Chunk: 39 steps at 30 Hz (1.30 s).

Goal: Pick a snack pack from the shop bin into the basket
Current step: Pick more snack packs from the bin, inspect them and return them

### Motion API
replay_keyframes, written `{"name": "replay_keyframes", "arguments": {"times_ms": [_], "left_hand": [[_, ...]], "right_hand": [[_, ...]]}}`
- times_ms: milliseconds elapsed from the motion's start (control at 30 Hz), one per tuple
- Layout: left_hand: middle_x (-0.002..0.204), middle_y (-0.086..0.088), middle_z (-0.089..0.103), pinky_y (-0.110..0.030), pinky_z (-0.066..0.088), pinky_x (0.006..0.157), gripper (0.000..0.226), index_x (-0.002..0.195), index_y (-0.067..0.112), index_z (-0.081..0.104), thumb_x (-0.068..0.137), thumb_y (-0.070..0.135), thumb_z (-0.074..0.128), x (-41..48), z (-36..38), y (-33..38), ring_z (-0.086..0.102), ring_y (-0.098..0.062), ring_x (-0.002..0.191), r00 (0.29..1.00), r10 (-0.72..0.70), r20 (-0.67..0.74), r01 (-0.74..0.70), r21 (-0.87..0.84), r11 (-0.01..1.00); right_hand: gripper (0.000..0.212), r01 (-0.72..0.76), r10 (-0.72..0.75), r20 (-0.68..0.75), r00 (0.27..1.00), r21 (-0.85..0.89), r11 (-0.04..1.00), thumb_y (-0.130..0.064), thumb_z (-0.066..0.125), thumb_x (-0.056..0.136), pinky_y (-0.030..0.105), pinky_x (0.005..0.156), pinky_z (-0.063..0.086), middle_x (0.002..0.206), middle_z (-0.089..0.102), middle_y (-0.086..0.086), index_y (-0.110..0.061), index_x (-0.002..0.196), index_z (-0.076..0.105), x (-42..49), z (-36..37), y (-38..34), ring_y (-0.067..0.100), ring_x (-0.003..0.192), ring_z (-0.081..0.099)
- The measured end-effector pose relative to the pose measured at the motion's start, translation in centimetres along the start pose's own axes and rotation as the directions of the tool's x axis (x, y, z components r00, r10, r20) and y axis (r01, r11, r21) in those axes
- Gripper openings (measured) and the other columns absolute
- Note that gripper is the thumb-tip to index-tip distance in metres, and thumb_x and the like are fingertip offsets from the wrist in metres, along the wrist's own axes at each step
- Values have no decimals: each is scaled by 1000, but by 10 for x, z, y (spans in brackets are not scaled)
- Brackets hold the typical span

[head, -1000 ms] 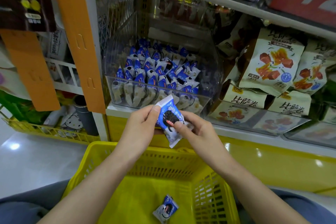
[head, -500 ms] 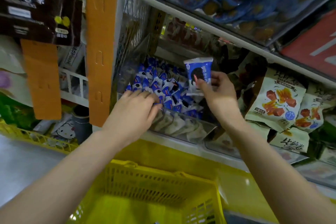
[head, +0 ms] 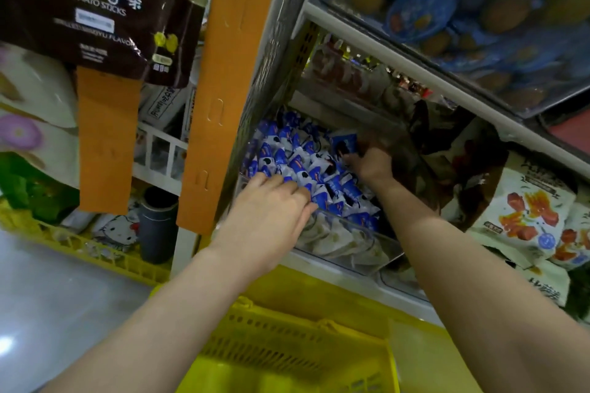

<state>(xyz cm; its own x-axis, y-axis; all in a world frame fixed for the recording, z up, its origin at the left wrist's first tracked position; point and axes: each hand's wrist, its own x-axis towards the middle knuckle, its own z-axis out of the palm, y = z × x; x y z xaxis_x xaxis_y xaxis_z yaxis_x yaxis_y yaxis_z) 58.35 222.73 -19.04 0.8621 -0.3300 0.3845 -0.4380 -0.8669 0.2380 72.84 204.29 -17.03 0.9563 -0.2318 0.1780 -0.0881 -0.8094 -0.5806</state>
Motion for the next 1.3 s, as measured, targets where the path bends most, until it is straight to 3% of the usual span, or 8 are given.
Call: {"name": "replay_keyframes", "arguments": {"times_ms": [133,300,500,633,867,967,1067,1300], "left_hand": [[109,2,61,-32,26,89,40,111,20,56,99,38,22,0,1,0,49,-19,103,1000,1,-10,-1,5,1000],[111,1,61,-32,24,90,39,114,19,55,99,37,22,0,0,1,49,-19,104,1000,1,-10,-1,-3,1000],[110,1,62,-33,26,92,39,114,18,56,99,36,24,-1,1,1,50,-19,103,1000,-4,-12,3,-18,1000],[105,1,62,-33,26,90,40,111,18,56,99,36,23,0,2,0,50,-19,99,1000,-5,-21,5,-9,1000],[108,0,62,-33,27,92,39,113,18,56,100,35,24,0,1,2,50,-19,102,1000,-4,-21,4,-10,1000],[108,1,61,-33,26,92,39,113,18,55,99,36,24,0,1,2,50,-19,102,1000,-5,-20,5,-6,1000],[107,0,62,-33,26,91,39,112,18,56,100,35,24,0,2,1,50,-19,101,1000,-5,-23,5,1,1000],[105,0,62,-34,27,90,40,110,18,55,99,35,21,0,2,1,50,-19,100,1000,-1,-27,1,15,1000]], "right_hand": [[38,13,-5,44,999,-175,984,-19,66,85,28,77,44,114,60,15,-2,116,54,-1,-3,2,25,97,59],[24,2,67,171,983,-375,927,-27,65,85,24,53,33,86,53,7,-9,79,51,6,-11,-4,14,66,48],[32,27,105,249,963,-474,880,-30,62,88,24,61,37,91,52,7,-5,107,57,13,-21,-10,16,72,50],[26,25,171,322,931,-524,851,-32,64,86,24,47,36,90,59,12,-6,91,59,13,-32,-9,13,59,50],[40,16,97,308,947,-347,938,-32,61,88,28,77,40,112,58,12,-4,117,54,10,-14,-11,24,98,55],[18,13,126,370,920,-351,936,-28,57,91,32,79,43,89,54,7,-14,81,52,9,-11,-9,21,85,52],[31,44,135,433,891,-379,924,-26,53,93,34,78,44,71,48,3,-16,66,44,10,-13,-8,17,67,49],[31,91,49,267,963,-486,869,-24,39,99,30,77,40,111,58,18,-2,115,55,17,-24,-9,29,95,56]]}}
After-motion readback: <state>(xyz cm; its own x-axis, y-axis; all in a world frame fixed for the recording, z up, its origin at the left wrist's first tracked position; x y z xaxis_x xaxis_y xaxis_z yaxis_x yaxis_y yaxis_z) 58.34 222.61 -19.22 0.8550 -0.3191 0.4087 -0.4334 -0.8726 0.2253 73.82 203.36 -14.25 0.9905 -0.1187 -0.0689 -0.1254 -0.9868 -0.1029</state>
